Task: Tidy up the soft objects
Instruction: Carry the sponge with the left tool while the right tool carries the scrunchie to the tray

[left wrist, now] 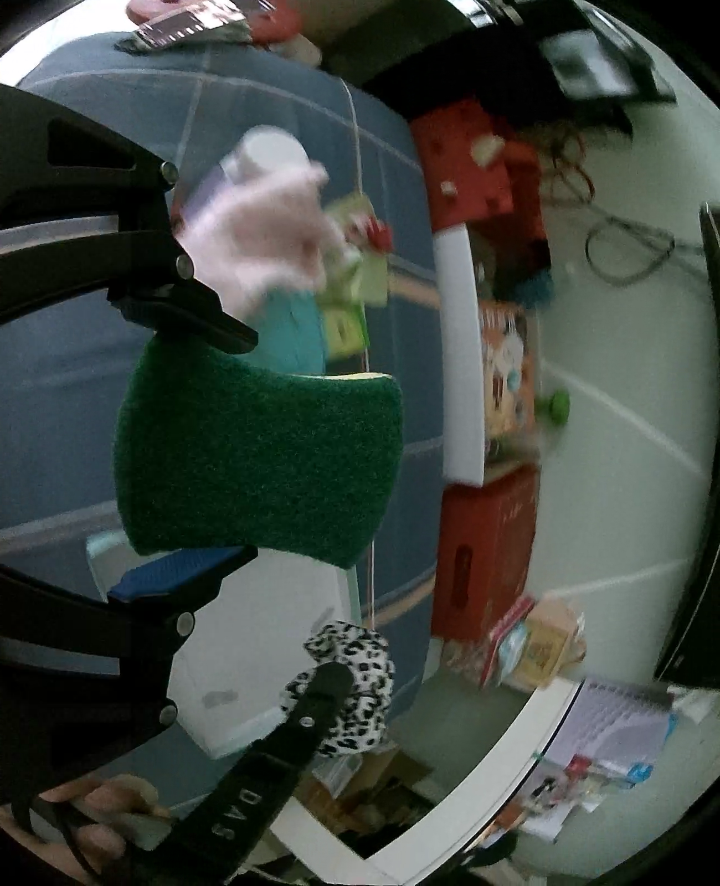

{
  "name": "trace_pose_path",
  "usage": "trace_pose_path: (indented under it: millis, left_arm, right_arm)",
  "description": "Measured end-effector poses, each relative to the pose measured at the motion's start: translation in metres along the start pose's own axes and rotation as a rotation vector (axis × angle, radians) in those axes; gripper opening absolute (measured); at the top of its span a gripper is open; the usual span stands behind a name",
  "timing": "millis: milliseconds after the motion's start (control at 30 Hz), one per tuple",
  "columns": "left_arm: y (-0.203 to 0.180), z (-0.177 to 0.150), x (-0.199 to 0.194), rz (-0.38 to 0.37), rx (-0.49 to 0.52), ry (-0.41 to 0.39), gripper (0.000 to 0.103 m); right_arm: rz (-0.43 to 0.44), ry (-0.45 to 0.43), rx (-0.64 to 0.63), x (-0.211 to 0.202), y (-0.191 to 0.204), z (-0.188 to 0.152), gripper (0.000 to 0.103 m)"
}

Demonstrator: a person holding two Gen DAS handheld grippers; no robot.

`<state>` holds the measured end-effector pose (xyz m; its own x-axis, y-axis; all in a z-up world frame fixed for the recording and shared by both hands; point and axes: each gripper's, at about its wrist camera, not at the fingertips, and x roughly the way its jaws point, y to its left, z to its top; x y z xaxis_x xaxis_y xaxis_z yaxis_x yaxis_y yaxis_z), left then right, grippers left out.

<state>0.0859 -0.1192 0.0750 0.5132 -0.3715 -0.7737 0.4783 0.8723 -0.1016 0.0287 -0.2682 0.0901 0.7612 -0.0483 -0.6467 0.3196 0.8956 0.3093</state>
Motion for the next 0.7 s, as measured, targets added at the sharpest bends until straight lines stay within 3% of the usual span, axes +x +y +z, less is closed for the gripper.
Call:
trace_pose_path:
  millis: [367,700]
  left_arm:
    - [-0.062,0.037,0.068,-0.095,0.030,0.074,0.070]
    - [-0.081,0.046,0.120,-0.088,0.013,0.153,0.070]
  right_arm:
    - [-0.170,-0.033,0.106,0.010,-0.071,0.045,0.023]
    - [-0.262,0.025,0.114,0.039,-0.110,0.053,0.023]
